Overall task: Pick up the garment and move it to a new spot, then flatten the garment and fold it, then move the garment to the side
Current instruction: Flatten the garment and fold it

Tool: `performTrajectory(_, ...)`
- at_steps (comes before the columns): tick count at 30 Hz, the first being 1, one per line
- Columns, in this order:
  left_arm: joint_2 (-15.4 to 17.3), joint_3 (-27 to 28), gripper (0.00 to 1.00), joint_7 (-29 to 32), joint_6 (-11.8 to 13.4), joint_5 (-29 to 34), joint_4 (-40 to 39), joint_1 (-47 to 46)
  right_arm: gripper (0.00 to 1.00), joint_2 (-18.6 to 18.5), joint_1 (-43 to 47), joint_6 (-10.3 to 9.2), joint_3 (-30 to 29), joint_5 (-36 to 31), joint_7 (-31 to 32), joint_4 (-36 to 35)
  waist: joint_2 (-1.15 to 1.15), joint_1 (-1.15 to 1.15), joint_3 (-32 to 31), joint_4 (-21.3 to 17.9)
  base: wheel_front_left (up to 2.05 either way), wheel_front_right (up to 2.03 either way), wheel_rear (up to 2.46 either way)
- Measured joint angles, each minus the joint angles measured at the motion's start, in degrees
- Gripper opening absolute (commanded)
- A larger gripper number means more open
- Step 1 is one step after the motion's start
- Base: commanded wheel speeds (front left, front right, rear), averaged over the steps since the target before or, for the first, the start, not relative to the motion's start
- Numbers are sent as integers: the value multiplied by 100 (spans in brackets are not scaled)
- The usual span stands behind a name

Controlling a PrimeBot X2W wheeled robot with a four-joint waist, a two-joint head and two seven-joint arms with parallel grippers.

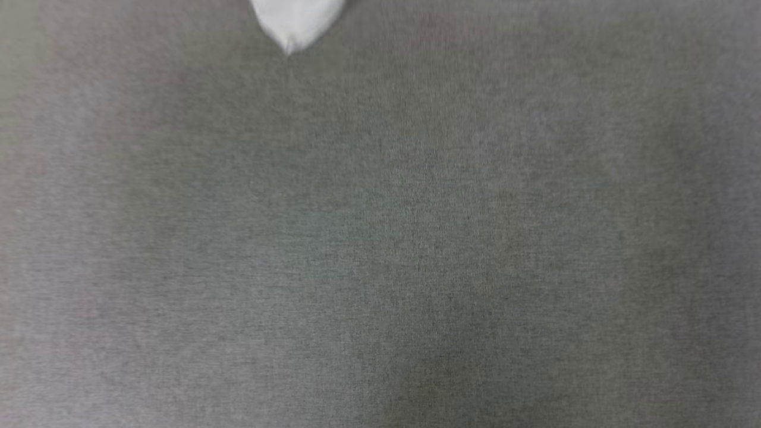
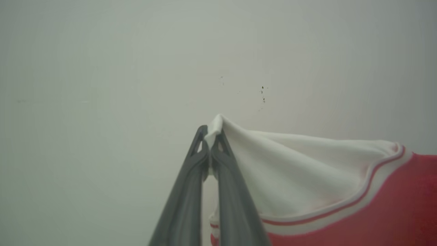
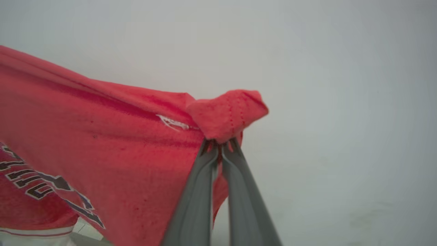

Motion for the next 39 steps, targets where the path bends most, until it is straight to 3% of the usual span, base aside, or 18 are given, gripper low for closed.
performTrajectory(8, -127, -68, 0, -89, -133, -36, 743, -456, 0, 212, -494, -1, 175, -198, -233, 477, 0, 0, 629, -21, 0, 0, 0)
performTrajectory(16, -450, -86, 0, -171, -311, -302, 1413, 15, 0, 325, -480, -1, 364, -153, -332, 1318, 0, 0, 963, 139, 0, 0, 0)
performTrajectory(22, -623, -5, 0, -193, -397, -591, 1708, 779, 0, 307, -8, -1, 673, 16, -442, 1845, 0, 0, 800, 242, 0, 0, 0)
performTrajectory(28, -603, 349, 0, -197, -434, -828, 1018, 3084, 0, 307, 1568, -1, 1291, 633, -806, 1942, 0, -1, 76, 310, 0, 0, 0)
performTrajectory(33, -642, 621, 0, -202, -374, -867, 331, 4753, 0, 230, 2776, -1, 1734, 1088, -937, 1525, 0, -1, -500, 306, 0, 0, 0)
performTrajectory(38, -670, 731, 0, -201, -112, -866, -468, 6161, 0, -19, 3967, -1, 1940, 1443, -889, 844, 0, -2, -1076, 295, 0, 0, 0)
performTrajectory(39, -650, 797, 0, -153, 134, -878, -1083, 6985, 0, -149, 4678, 0, 1897, 1592, -795, 325, 0, -2, -1403, 282, 0, 0, 0)
